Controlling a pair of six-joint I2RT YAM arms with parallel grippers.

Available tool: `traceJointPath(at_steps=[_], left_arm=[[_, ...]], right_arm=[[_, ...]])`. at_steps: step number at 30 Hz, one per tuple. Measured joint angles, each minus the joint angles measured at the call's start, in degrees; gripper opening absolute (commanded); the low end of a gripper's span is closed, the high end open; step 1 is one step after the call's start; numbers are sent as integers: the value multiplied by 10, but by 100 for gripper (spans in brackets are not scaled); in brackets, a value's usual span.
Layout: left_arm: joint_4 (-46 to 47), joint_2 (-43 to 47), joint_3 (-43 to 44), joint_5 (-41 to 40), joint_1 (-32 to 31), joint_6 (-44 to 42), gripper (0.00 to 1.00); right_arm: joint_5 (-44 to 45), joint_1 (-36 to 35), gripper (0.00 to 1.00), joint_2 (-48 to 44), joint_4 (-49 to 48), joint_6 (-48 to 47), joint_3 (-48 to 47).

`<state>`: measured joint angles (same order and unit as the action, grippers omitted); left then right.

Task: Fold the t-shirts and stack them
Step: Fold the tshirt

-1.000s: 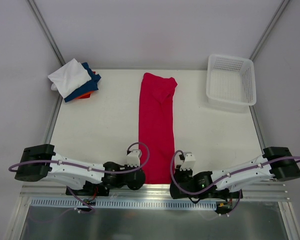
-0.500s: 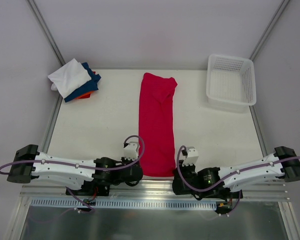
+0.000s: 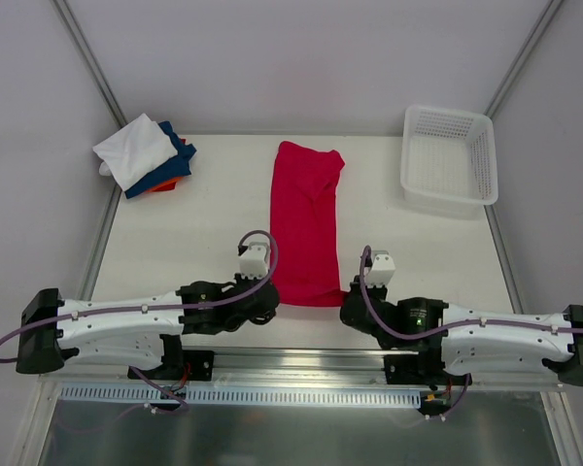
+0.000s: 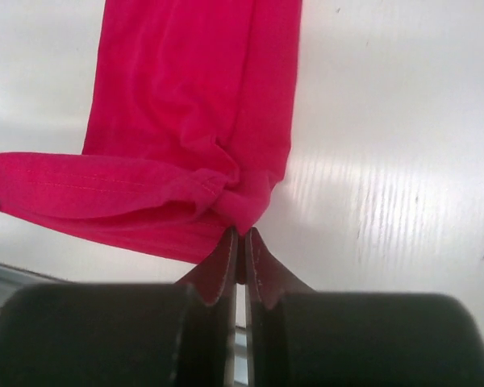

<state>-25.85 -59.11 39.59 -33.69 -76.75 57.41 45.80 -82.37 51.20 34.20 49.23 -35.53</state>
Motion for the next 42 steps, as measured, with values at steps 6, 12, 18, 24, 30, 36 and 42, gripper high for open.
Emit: traceJointPath(at_steps=[6, 12, 18, 24, 30, 36, 42], left_arm=[[22, -17, 35, 4, 78, -72, 0], [57, -51, 66, 22, 145, -144, 0], [89, -101, 99, 46, 195, -208, 0], [115, -163, 134, 76, 246, -263, 0], [147, -235, 179, 112, 306, -311, 0], [182, -347, 243, 162, 376, -353, 0], [201, -483, 338, 210, 427, -396, 61]], right_arm=[[-42, 98, 1, 1, -37, -117, -32], [-107, 201, 1, 36, -92, -226, -65], [-170, 281, 0, 97, -134, -305, -94], [-238, 354, 0, 182, -176, -366, -131], [-299, 421, 0, 283, -202, -413, -201], [-358, 481, 1, 398, -226, -444, -288], [-408, 534, 36, 534, -244, -453, -382]])
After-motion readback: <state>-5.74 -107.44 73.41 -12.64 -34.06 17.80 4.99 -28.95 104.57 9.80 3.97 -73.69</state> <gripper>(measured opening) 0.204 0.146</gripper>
